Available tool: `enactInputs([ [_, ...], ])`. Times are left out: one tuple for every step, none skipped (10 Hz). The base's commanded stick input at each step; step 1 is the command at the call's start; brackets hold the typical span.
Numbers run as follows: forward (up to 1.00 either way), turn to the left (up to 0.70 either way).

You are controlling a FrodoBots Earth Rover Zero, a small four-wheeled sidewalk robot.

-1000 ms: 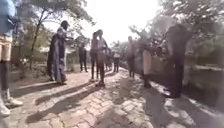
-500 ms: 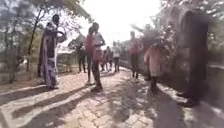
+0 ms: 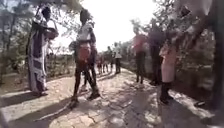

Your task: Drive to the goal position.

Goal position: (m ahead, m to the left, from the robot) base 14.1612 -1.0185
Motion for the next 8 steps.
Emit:
enactInputs([
  [0.85, 0.00],
  [0.85, 0.00],
  [0.85, 0.00],
  [0.85, 0.00],
  [0.85, 0.00],
  [0.85, 0.00],
  [0.85, 0.00],
  [0.85, 0.00],
])
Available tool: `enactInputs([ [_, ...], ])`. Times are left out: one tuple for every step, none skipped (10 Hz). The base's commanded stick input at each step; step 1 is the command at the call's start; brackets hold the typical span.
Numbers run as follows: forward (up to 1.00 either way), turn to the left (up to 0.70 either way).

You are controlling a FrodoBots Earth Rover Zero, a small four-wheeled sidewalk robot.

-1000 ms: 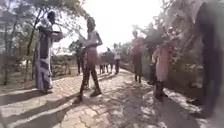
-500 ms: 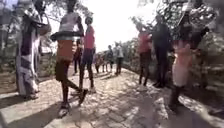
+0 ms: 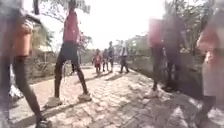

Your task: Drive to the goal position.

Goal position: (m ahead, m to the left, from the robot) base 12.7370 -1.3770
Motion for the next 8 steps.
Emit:
enactInputs([
  [0.85, 0.00],
  [0.85, 0.00],
  [0.85, 0.00],
  [0.85, 0.00],
  [0.85, 0.00],
  [0.85, 0.00],
  [0.85, 0.00],
  [0.85, 0.00],
])
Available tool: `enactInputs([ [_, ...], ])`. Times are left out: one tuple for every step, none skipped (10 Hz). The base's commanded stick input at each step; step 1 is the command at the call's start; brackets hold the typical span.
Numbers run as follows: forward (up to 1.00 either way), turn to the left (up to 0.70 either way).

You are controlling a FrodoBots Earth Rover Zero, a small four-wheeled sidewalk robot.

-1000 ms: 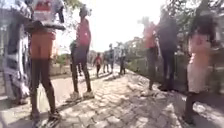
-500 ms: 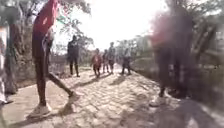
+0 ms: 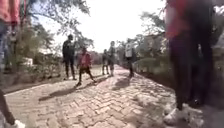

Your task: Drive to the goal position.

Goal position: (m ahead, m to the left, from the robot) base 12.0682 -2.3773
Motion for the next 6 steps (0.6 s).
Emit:
enactInputs([
  [0.85, 0.00],
  [0.85, 0.00],
  [0.85, 0.00],
  [0.85, 0.00],
  [0.85, 0.00],
  [0.85, 0.00],
])
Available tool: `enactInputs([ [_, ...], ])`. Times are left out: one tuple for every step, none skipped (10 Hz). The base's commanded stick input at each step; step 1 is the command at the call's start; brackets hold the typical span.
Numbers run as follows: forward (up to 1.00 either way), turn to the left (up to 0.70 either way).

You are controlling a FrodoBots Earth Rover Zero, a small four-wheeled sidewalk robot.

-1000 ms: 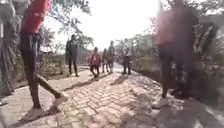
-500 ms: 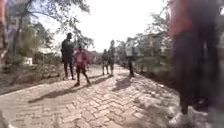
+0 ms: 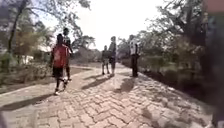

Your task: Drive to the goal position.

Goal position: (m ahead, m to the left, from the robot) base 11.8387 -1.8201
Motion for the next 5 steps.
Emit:
enactInputs([
  [0.85, 0.00],
  [0.85, 0.00],
  [0.85, -0.14],
  [0.85, -0.25],
  [0.85, -0.31],
])
